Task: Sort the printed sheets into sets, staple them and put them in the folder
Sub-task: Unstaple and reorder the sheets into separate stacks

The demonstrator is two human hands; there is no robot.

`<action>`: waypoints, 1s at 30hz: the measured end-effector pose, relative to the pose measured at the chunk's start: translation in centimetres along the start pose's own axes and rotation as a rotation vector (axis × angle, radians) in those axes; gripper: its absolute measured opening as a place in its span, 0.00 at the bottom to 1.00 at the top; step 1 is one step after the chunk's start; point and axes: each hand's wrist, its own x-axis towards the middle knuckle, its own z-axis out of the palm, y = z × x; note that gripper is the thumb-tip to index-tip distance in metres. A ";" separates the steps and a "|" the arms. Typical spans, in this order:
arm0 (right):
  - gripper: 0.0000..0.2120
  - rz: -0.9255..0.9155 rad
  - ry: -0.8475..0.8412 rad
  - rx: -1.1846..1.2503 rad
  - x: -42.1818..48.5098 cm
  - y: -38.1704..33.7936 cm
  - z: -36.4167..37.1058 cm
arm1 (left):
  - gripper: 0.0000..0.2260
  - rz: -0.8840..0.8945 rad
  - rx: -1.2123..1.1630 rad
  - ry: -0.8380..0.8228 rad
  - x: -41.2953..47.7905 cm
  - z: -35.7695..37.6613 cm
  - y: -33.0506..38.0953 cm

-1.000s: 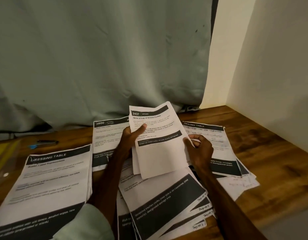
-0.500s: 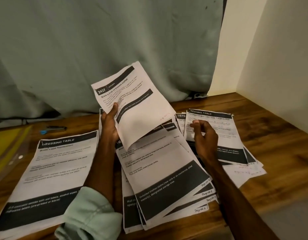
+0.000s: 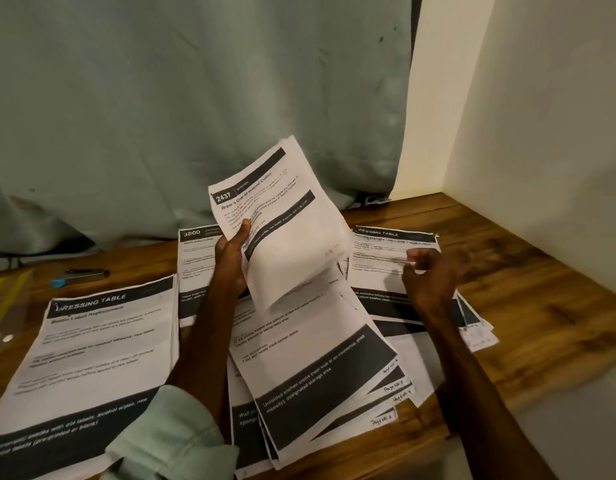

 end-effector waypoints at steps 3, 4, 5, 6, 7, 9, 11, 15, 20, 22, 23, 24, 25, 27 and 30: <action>0.20 0.025 -0.031 -0.305 2.1 1.4 -3.1 | 0.16 -0.013 0.086 -0.064 -0.3 0.9 -1.0; 0.24 0.044 -0.070 -0.394 2.7 1.7 -3.8 | 0.17 -0.023 0.112 -0.073 -0.4 1.1 -1.2; 0.27 0.066 -0.115 -0.460 3.4 2.3 -4.3 | 0.17 -0.040 0.134 -0.078 -0.5 1.4 -1.5; 0.31 0.084 -0.160 -0.501 4.0 2.8 -4.5 | 0.18 -0.052 0.160 -0.088 -0.6 1.5 -1.7; 0.35 0.100 -0.192 -0.523 4.7 3.2 -4.6 | 0.18 -0.061 0.182 -0.106 -0.7 1.8 -1.9; 0.40 0.129 -0.238 -0.542 5.8 3.8 -4.4 | 0.18 -0.073 0.220 -0.157 -1.1 2.1 -2.3; 0.41 0.167 -0.277 -0.547 6.9 4.1 -4.0 | 0.17 -0.095 0.219 -0.188 -1.6 2.5 -2.5; 0.47 0.206 -0.331 -0.470 8.7 5.6 -3.7 | 0.17 -0.115 0.208 -0.189 -2.1 2.9 -2.8; 0.19 0.117 -0.182 -0.273 6.8 6.2 -4.2 | 0.17 -0.127 0.229 -0.164 -1.9 3.0 -3.0; 0.17 0.084 -0.116 -0.216 6.2 6.7 -4.3 | 0.17 -0.135 0.232 -0.175 -2.0 2.9 -3.1; 0.16 0.072 -0.087 -0.197 6.0 6.9 -4.3 | 0.17 -0.138 0.232 -0.185 -2.0 3.0 -3.1; 0.16 0.059 -0.068 -0.179 5.8 7.1 -4.4 | 0.17 -0.140 0.232 -0.191 -2.1 2.9 -3.1; 0.16 0.037 -0.045 -0.154 5.8 7.3 -4.4 | 0.17 -0.143 0.228 -0.189 -2.2 3.1 -3.0; 0.15 -0.004 -0.002 -0.122 5.8 7.5 -4.5 | 0.16 -0.138 0.226 -0.181 -2.5 3.2 -2.7; 0.17 -0.029 0.080 -0.087 5.9 7.1 -4.6 | 0.14 -0.119 0.231 -0.163 -2.5 3.3 -2.3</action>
